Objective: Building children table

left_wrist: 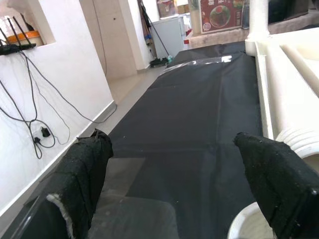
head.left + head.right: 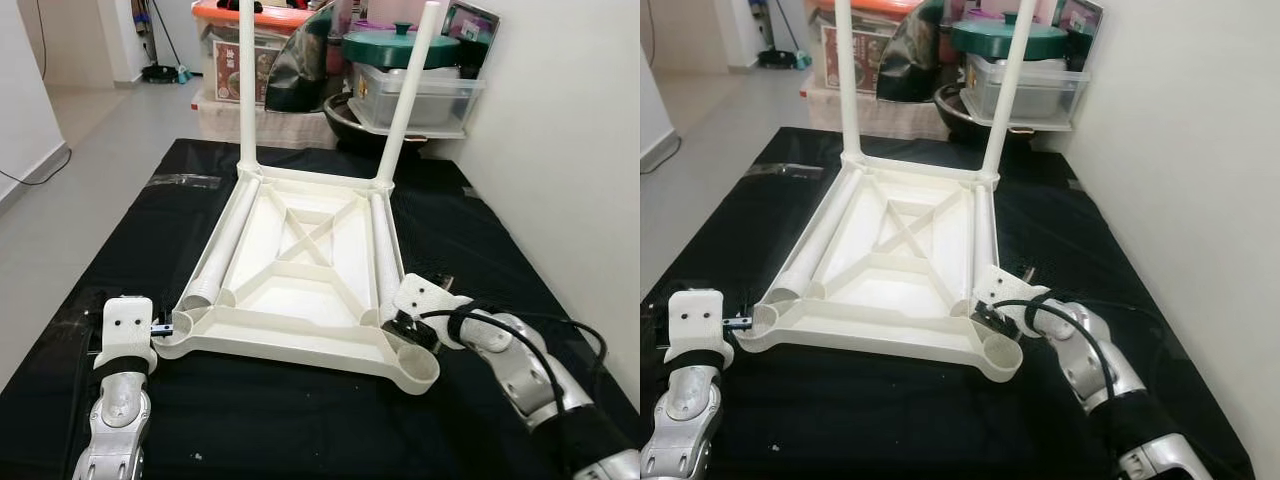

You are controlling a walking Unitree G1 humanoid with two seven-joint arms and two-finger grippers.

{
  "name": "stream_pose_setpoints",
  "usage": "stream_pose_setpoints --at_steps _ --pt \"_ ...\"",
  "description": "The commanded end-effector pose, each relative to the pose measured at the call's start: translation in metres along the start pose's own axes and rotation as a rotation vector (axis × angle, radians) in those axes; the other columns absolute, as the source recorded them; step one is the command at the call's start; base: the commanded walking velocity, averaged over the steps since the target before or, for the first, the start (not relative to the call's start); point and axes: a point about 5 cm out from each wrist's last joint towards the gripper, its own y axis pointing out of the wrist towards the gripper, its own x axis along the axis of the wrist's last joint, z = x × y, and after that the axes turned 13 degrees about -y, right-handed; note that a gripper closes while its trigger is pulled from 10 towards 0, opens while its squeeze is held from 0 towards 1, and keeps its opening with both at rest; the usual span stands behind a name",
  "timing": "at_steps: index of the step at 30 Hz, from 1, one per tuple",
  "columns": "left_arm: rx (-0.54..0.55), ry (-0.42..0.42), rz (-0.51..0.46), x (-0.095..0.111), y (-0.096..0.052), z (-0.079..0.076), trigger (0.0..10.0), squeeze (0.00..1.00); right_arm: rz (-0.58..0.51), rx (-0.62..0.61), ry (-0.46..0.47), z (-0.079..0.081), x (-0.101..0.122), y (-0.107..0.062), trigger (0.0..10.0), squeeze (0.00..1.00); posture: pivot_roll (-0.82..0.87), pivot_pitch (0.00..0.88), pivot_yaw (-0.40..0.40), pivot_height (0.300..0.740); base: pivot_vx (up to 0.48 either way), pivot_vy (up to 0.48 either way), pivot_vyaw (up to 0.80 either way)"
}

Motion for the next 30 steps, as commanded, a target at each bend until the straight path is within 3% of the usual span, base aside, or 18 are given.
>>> stream_pose_setpoints --at_steps 1,4,9,10,11,12,13,30 --pt "0.003 -0.010 0.009 -0.002 -0.001 0.000 10.0 0.00 -0.019 -0.202 0.104 -0.031 0.003 -0.003 10.0 0.00 0.06 0.000 -0.124 0.740 0.000 0.000 0.00" --pt "0.000 -0.010 0.011 -0.002 -0.001 -0.001 10.0 0.00 -0.029 -0.279 0.140 -0.041 0.005 -0.005 10.0 0.00 0.06 0.000 -0.121 0.740 0.000 0.000 0.00" --pt "-0.001 -0.009 0.014 -0.003 -0.002 -0.001 10.0 0.00 -0.008 -0.291 0.159 -0.042 -0.001 -0.004 10.0 0.00 0.06 0.000 -0.122 0.740 0.000 0.000 0.00" --pt "-0.001 -0.009 0.015 -0.003 -0.002 -0.001 10.0 0.00 -0.008 -0.289 0.162 -0.041 -0.001 -0.003 8.7 0.00 0.06 0.000 -0.122 0.740 0.000 0.000 0.00" --pt "-0.001 -0.009 0.015 -0.003 -0.002 -0.001 10.0 0.00 -0.008 -0.289 0.162 -0.041 -0.001 -0.003 8.7 0.00 0.06 0.000 -0.122 0.740 0.000 0.000 0.00" --pt "-0.001 -0.008 0.016 -0.003 -0.002 -0.001 10.0 0.00 -0.019 -0.271 0.166 -0.036 0.000 -0.002 5.9 0.00 0.06 0.000 -0.125 0.740 0.000 0.000 0.00" --pt "0.000 -0.007 0.017 -0.003 -0.002 0.000 10.0 0.00 -0.048 -0.229 0.177 -0.026 0.004 0.000 0.0 0.00 0.06 0.000 -0.127 0.740 0.000 0.000 0.00" --pt "0.000 -0.003 0.017 -0.002 -0.001 0.001 10.0 0.00 -0.109 -0.187 0.269 0.000 0.019 0.006 0.0 0.00 0.06 0.000 -0.119 0.740 0.000 0.000 0.00"
